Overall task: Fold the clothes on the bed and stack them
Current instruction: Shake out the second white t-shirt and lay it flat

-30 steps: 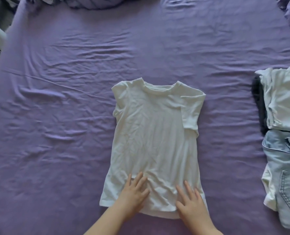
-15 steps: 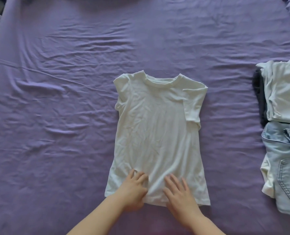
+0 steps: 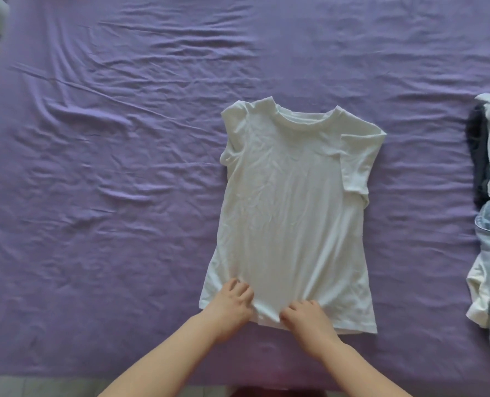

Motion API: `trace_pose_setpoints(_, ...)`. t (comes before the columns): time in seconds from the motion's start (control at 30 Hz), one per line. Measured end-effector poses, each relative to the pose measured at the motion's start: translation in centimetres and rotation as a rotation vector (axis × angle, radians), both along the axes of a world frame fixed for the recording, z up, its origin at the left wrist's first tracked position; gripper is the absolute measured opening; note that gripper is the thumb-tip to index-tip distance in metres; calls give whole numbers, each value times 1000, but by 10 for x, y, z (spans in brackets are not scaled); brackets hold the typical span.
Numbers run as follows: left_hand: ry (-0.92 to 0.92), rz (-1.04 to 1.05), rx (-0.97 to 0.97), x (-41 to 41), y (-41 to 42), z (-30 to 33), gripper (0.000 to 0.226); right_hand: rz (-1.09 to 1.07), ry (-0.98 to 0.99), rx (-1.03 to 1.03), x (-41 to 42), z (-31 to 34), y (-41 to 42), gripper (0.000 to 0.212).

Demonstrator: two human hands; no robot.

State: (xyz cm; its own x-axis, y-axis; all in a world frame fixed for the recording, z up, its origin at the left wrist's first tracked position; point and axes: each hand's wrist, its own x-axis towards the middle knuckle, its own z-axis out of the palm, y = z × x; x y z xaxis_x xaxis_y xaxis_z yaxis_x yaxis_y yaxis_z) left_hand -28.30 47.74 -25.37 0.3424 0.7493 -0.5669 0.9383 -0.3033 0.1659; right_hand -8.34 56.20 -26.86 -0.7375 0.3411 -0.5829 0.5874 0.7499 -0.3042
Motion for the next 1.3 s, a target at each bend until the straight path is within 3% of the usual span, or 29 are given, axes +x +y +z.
trace_pose_setpoints(0.07,0,-31,-42,-7,-1,6,11,21,51,21,-7,5,1,17)
trace_pose_setpoints(0.1,17,12,-66,-10,-1,9,11,-2,70,12,-12,5,4,6)
trace_pose_setpoints(0.13,14,83,-90,-12,2,10,22,-52,120,11,-19,4,7,8)
trace_pose_setpoints(0.27,51,432,-3,-37,17,7,53,-90,97,32,-69,11,20,52)
trace_pose_setpoints(0.33,66,403,-5,-45,19,10,41,-83,65,-90,-98,19,26,42)
trace_pose_setpoints(0.43,14,351,-71,-61,18,13,20,-52,235,-41,-135,18,53,27)
trace_pose_setpoints(0.47,9,369,-6,-69,25,13,16,-77,251,-16,-148,18,68,24)
trace_pose_setpoints(0.53,5,478,142,-88,44,3,18,-123,258,75,-177,17,106,42)
trace_pose_setpoints(0.6,-84,714,271,-109,75,-3,18,-150,231,126,-204,21,140,60)
trace_pose_setpoints(0.67,-191,913,351,-127,117,2,38,-135,139,168,-222,21,171,70)
trace_pose_setpoints(0.8,-310,1174,276,-161,202,8,61,-79,-16,132,-245,13,210,74)
trace_pose_setpoints(0.9,-421,1224,234,-184,249,4,69,18,1,96,-245,7,222,75)
trace_pose_setpoints(1.07,-593,1202,104,-200,292,-7,80,-121,188,98,-238,5,245,66)
trace_pose_setpoints(1.13,-541,1213,103,-201,298,-6,63,-116,190,129,-238,3,255,58)
trace_pose_setpoints(1.2,-358,1162,139,-200,302,2,22,-66,145,139,-242,1,261,56)
trace_pose_setpoints(1.3,-131,1098,327,-210,304,10,26,-1,80,145,-254,1,264,66)
